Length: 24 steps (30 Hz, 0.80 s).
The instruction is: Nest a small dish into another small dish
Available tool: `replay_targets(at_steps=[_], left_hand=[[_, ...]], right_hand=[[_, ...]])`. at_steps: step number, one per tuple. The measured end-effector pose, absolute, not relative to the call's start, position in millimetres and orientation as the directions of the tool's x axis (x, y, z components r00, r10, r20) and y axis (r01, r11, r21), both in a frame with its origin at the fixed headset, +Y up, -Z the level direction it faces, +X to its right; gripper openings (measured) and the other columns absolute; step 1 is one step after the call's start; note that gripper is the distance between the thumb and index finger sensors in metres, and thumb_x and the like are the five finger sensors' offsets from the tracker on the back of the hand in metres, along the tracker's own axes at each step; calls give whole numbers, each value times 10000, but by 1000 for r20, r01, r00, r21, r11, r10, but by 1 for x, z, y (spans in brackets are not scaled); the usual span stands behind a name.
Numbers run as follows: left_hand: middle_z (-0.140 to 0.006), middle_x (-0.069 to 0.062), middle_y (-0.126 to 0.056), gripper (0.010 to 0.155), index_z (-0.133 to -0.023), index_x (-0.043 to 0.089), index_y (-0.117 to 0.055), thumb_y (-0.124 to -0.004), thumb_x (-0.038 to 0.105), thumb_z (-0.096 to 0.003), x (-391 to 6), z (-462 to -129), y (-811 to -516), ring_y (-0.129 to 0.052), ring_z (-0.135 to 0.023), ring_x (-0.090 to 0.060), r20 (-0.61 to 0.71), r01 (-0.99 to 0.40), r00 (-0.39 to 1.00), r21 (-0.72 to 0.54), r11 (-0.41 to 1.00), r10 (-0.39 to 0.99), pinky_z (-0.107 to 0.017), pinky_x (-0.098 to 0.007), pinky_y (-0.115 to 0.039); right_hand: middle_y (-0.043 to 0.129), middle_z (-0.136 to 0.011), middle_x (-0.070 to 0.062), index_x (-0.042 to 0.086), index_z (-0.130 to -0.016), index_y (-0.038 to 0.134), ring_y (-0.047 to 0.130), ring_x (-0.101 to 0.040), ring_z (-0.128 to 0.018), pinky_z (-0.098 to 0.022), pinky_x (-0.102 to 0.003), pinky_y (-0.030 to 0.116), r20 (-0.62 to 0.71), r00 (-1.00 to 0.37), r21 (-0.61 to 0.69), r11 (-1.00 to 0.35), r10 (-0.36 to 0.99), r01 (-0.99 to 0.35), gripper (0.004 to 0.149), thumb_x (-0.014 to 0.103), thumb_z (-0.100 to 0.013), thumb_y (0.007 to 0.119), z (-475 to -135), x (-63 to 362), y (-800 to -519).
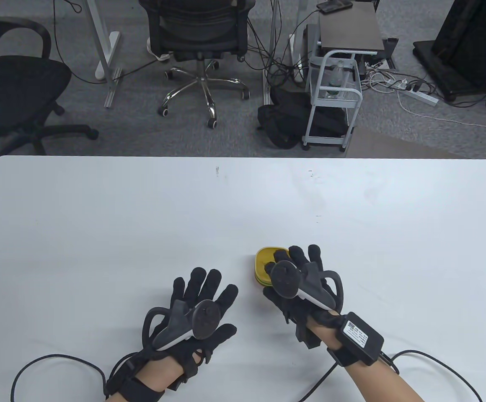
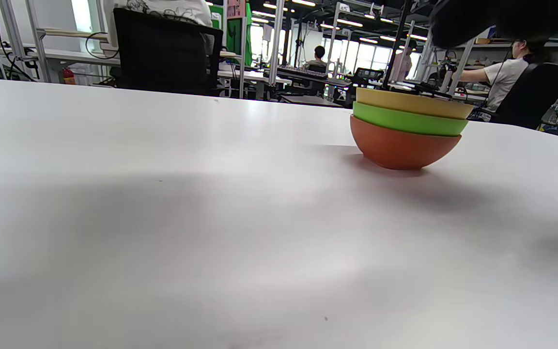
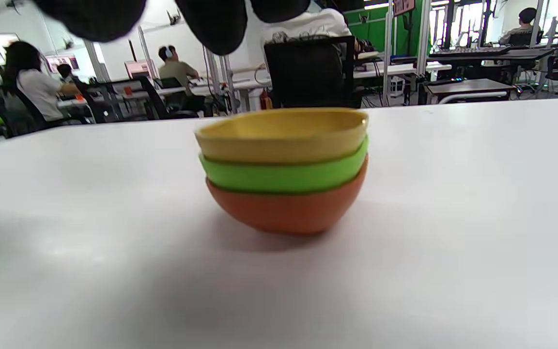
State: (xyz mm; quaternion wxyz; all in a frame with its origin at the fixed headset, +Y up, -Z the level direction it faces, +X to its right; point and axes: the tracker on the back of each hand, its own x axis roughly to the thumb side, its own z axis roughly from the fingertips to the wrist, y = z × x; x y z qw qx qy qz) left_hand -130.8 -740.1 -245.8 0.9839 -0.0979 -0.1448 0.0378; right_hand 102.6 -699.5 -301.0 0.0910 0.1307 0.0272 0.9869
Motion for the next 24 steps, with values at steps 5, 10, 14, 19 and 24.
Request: replay_targets(at_steps=[5,10,14,19,24], left_hand=[[-1102,237,94,804,-893,658,-29,-550,806,-299,-133,-247,-737,122,-1088,-136,265,-58,958,-187,981,108,-779,-528,-41],[-1102,233,103,818,-889,651,-1,-542,813,-297,-136,-247,-731,128,-1088,-137,268,-95,954,-158,983,136,-778,-530,-34],[-1116,234,75,812,-895,654,-22,-551,804,-297,-131,-245,-727,112,-1094,-131,322,-135,932,-119,984,167,-779,-528,-35],[-1111,233,87,817,-890,654,-6,-545,810,-296,-132,-246,-729,121,-1092,-133,310,-120,938,-125,985,154,-778,-530,-32],[-1108,233,92,819,-889,653,-4,-544,812,-294,-133,-247,-730,123,-1090,-134,307,-110,941,-132,985,146,-778,-530,-31]], right_hand=[[354,-1104,39,350,-907,555,293,-354,-1066,-724,-620,55,298,-915,-45,-954,270,-297,642,532,-321,741,-274,140,-683],[135,-1104,74,409,-932,398,88,-336,-1070,-700,-626,-12,334,-870,-87,-907,364,-413,711,562,-318,723,-251,175,-695],[-9,-1073,84,438,-935,293,-34,-338,-1040,-669,-636,-47,324,-867,-26,-912,379,-408,762,617,-311,693,-244,184,-714],[-10,-1071,85,438,-933,288,-36,-333,-1039,-666,-633,-52,313,-853,-25,-894,418,-447,762,615,-312,692,-241,189,-714],[0,-1075,83,435,-934,295,-27,-334,-1041,-669,-633,-48,308,-847,-25,-886,433,-462,761,612,-310,693,-243,191,-715]])
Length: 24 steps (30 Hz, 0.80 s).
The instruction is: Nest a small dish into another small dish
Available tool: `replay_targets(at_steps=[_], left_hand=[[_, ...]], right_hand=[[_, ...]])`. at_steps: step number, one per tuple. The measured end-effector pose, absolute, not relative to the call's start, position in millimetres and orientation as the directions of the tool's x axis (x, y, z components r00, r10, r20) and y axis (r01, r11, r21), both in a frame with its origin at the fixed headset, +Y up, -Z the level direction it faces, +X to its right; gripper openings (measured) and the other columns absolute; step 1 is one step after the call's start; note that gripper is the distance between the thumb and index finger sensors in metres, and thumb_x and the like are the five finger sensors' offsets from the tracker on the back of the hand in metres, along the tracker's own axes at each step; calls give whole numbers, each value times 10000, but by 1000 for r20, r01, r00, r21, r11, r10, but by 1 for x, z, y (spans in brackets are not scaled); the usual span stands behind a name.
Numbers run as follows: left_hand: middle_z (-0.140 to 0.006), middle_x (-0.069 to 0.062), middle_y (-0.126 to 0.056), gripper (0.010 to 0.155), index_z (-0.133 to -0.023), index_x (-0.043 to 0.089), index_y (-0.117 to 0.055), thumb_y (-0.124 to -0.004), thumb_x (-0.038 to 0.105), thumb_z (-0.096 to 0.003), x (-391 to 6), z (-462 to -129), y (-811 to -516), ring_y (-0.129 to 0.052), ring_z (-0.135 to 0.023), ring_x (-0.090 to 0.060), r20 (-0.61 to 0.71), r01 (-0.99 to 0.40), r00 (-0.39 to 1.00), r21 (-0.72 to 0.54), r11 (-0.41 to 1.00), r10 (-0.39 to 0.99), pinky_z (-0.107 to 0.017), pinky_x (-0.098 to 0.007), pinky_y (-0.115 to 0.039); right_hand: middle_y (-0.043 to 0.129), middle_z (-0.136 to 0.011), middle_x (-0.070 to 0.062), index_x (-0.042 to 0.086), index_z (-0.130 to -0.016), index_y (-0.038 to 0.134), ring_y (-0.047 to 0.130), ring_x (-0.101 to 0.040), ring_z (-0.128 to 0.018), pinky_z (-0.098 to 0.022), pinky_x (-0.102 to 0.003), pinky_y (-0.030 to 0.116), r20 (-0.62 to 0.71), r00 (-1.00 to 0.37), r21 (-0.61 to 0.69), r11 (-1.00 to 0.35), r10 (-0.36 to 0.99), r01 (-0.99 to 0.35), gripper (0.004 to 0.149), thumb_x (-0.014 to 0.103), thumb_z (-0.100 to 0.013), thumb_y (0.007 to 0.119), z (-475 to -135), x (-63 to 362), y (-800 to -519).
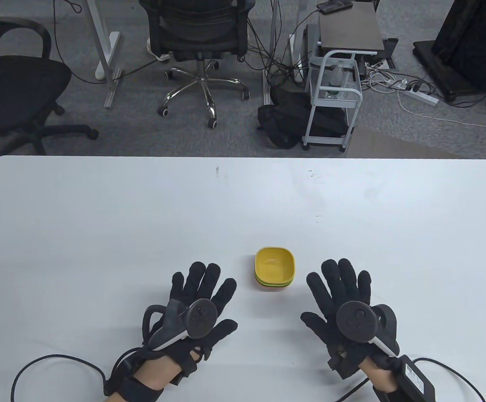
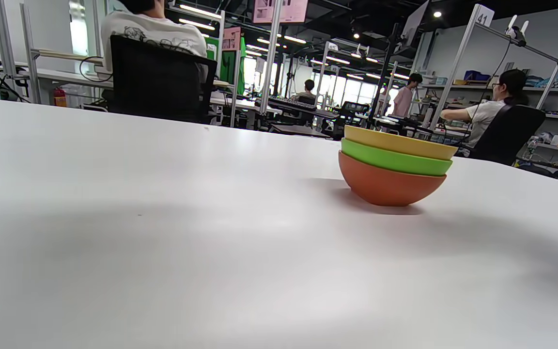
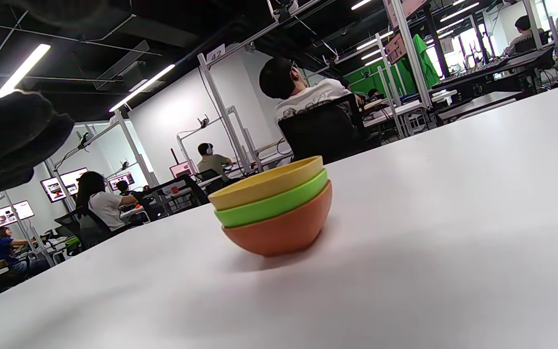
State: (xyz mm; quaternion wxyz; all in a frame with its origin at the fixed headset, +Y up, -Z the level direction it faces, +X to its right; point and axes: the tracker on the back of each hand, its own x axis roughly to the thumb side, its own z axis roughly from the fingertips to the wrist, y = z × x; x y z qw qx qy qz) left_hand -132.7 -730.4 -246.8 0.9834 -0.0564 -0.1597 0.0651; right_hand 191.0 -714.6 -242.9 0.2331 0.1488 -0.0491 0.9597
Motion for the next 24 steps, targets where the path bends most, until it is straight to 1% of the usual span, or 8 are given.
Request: replay_targets(at_steps=[3,4,24], left_hand=[[-1108,232,95,820,-888,653,0,-542,813,-295,-133,-247,-730,124,-1090,-134,308,-102,941,-136,985,140,-778,-530,-32],[-1108,232,94,819,-888,652,-1,-543,813,-295,-133,-246,-730,124,-1090,-134,308,-100,941,-136,986,139,-778,-530,-33],[-1105,231,99,821,-888,651,0,-543,812,-295,-136,-247,-731,125,-1089,-134,300,-106,943,-139,985,144,-779,-530,-34]], right_hand=[[5,-1078,78,431,-935,301,-17,-336,-1042,-672,-634,-41,308,-848,-19,-888,432,-460,758,609,-312,694,-244,190,-715],[33,-1079,78,429,-935,304,-12,-338,-1044,-672,-635,-39,308,-847,-19,-888,432,-460,759,609,-310,694,-243,190,-715],[34,-1077,74,425,-937,295,-10,-340,-1044,-674,-636,-34,310,-843,9,-888,439,-459,763,605,-315,699,-247,189,-719]])
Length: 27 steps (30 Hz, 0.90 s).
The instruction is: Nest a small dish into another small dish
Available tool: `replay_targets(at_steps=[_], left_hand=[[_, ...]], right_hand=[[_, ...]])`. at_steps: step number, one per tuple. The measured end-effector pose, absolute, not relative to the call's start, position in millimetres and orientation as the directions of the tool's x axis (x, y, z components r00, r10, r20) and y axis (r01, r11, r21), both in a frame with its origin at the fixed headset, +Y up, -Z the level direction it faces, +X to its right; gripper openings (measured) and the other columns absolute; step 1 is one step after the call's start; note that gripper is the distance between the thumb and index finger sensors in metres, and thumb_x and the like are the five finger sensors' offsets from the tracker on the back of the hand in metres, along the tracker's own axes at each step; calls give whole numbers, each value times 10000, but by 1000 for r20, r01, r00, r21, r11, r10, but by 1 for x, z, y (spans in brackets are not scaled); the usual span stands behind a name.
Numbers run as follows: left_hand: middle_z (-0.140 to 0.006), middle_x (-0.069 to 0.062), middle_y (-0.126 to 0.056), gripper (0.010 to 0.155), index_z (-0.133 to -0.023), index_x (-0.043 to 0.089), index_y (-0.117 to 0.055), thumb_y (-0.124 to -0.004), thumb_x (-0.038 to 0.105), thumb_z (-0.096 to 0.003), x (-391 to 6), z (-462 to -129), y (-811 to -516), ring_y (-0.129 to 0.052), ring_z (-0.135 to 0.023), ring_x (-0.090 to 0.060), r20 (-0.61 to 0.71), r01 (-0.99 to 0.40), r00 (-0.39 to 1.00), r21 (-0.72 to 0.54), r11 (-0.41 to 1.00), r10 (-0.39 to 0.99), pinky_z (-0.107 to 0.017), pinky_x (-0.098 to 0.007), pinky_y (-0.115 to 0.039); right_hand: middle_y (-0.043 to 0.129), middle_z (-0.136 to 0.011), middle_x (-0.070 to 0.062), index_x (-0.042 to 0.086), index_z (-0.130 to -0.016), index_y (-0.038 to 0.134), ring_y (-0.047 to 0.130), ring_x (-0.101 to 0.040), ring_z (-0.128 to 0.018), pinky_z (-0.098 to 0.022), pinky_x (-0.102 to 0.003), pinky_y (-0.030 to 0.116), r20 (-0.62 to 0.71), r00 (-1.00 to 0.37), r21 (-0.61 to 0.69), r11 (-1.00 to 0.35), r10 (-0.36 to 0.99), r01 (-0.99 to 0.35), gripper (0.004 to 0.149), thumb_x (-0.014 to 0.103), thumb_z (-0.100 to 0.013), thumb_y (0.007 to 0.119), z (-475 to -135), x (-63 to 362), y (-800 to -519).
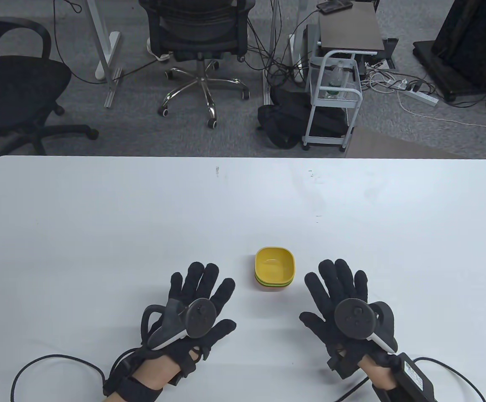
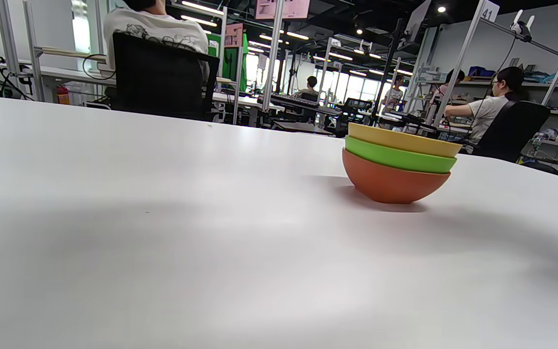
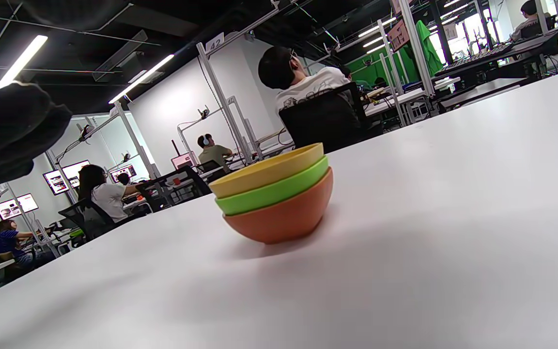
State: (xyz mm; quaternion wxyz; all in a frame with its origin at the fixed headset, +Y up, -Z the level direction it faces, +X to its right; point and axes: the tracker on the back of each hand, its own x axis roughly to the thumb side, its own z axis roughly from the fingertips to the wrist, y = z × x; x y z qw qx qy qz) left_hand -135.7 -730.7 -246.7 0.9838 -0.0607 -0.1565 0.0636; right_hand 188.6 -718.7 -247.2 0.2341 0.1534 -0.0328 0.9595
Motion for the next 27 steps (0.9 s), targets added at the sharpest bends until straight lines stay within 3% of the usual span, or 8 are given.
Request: replay_targets(at_steps=[27], left_hand=[[-1105,229,98,820,-889,649,0,-543,811,-296,-139,-248,-732,123,-1090,-134,292,-103,945,-153,983,145,-780,-530,-40]], right_hand=[[3,-1076,71,425,-936,293,-10,-342,-1041,-675,-636,-32,320,-835,44,-887,448,-460,763,601,-315,700,-249,187,-721]])
